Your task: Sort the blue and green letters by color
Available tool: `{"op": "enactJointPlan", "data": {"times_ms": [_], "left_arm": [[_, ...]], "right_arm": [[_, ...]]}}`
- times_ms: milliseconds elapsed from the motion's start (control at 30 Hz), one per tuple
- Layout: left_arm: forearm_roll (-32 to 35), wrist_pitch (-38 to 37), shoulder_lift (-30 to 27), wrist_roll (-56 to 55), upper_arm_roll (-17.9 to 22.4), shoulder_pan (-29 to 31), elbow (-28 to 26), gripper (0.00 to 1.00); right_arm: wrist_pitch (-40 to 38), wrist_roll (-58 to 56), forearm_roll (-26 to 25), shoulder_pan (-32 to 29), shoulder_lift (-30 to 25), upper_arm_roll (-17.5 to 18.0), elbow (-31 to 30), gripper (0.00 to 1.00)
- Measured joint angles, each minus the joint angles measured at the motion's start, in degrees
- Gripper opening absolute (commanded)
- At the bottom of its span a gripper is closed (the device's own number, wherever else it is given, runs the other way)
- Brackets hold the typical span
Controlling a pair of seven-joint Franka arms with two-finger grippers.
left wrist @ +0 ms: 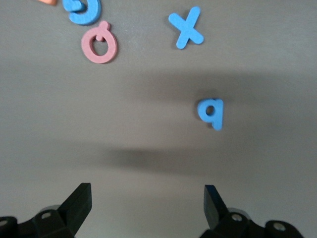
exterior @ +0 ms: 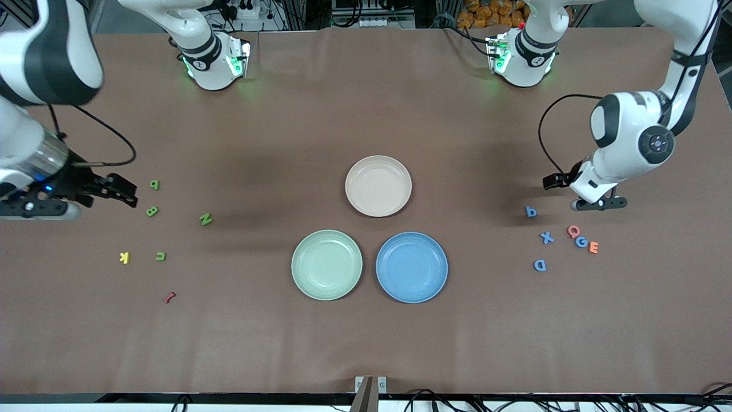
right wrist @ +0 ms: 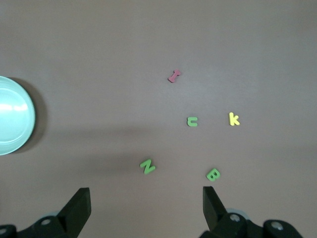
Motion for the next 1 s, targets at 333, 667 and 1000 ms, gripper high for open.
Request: {"op": "enactJointPlan", "data": {"times_ms": [333,667,1000], "left_arm": [[0.00,1.85,5.92,-8.71,-0.63,-1.45,3.84,1.00],[0.00,1.86,11.28,-16.37,-1.05,-5.81,9.65,1.00],[0.00,1.86,13.21,-16.57,-0.91,-5.86,10.97,1.00]], "right_arm": [[17.56,-0.01,-0.02,0.13,3.00,0.27,-14.17,1.00],[22.56,-1.54,-0.13,2.32,8.63,0.80,-18.03,1.00],[29.07,-9.90,-0.16,2.52,11.44,0.69,-21.58,1.00]]}}
